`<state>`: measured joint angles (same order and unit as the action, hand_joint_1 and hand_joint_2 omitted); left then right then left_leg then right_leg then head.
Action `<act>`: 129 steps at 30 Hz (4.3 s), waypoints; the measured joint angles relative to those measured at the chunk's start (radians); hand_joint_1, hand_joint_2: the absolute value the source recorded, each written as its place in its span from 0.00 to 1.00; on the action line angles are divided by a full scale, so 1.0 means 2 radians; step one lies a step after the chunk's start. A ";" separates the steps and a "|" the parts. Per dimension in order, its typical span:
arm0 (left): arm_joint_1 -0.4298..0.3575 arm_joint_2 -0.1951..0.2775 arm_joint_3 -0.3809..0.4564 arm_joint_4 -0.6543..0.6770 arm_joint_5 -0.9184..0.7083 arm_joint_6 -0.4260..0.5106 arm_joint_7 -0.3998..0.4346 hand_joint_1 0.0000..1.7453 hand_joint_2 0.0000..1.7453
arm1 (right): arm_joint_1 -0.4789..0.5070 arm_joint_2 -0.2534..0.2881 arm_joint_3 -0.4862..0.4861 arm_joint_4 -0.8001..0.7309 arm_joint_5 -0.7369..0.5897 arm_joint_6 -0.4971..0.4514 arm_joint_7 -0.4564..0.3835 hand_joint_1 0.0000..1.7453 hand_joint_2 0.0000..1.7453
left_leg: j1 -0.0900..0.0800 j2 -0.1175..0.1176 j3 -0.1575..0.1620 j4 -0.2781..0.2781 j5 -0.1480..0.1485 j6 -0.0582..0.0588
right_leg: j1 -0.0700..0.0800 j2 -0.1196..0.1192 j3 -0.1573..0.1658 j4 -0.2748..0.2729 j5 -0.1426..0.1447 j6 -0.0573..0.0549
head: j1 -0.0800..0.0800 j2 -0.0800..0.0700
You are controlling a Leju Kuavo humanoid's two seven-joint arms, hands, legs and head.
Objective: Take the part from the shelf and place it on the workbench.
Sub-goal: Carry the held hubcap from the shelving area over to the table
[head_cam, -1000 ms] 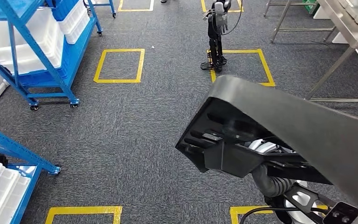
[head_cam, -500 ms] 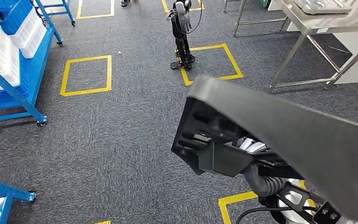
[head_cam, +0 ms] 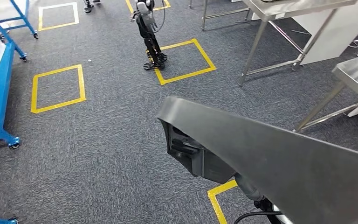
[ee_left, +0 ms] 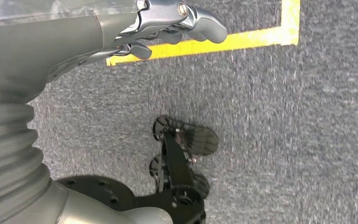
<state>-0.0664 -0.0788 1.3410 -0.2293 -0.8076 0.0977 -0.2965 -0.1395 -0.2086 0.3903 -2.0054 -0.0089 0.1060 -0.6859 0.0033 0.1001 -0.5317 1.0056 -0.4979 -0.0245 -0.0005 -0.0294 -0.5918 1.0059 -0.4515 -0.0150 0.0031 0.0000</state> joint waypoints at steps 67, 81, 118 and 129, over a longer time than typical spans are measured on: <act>-0.005 -0.001 -0.011 0.000 -0.037 -0.011 0.000 0.00 1.00 | 0.061 -0.007 -0.049 -0.038 -0.007 -0.007 0.000 1.00 1.00 | 0.005 -0.034 -0.019 0.064 -0.045 -0.007 | -0.010 0.014 0.006 -0.004 0.001 0.003 | -0.001 0.000; -0.006 -0.002 -0.010 0.000 -0.036 -0.011 0.000 0.00 1.00 | 0.029 -0.006 -0.047 -0.020 -0.023 0.004 0.000 1.00 1.00 | 0.009 -0.068 -0.007 -0.008 0.014 0.018 | -0.007 0.059 -0.015 0.024 -0.012 0.024 | 0.001 0.000; -0.002 0.000 -0.009 0.000 -0.036 -0.044 -0.009 0.00 1.00 | 0.003 0.000 -0.031 0.032 -0.042 0.013 0.011 1.00 1.00 | 0.006 -0.052 -0.001 -0.007 0.005 0.022 | -0.011 0.017 -0.059 0.107 -0.025 0.031 | 0.008 0.000; -0.002 0.003 -0.009 0.000 -0.036 -0.043 -0.011 0.00 1.00 | 0.006 0.003 -0.032 0.037 -0.048 0.019 0.010 1.00 1.00 | 0.005 -0.046 -0.038 0.092 -0.050 -0.002 | -0.006 0.015 0.017 -0.008 -0.005 0.000 | 0.003 0.000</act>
<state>-0.0713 -0.0730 1.3226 -0.2289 -0.8788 0.0116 -0.3194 -0.1281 -0.2028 0.3260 -1.9314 -0.1054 0.1434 -0.6654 0.0139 0.0088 -0.6071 1.1901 -0.5989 -0.0277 -0.0131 0.0009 -0.5585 0.9889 -0.4623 -0.0141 0.0094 0.0000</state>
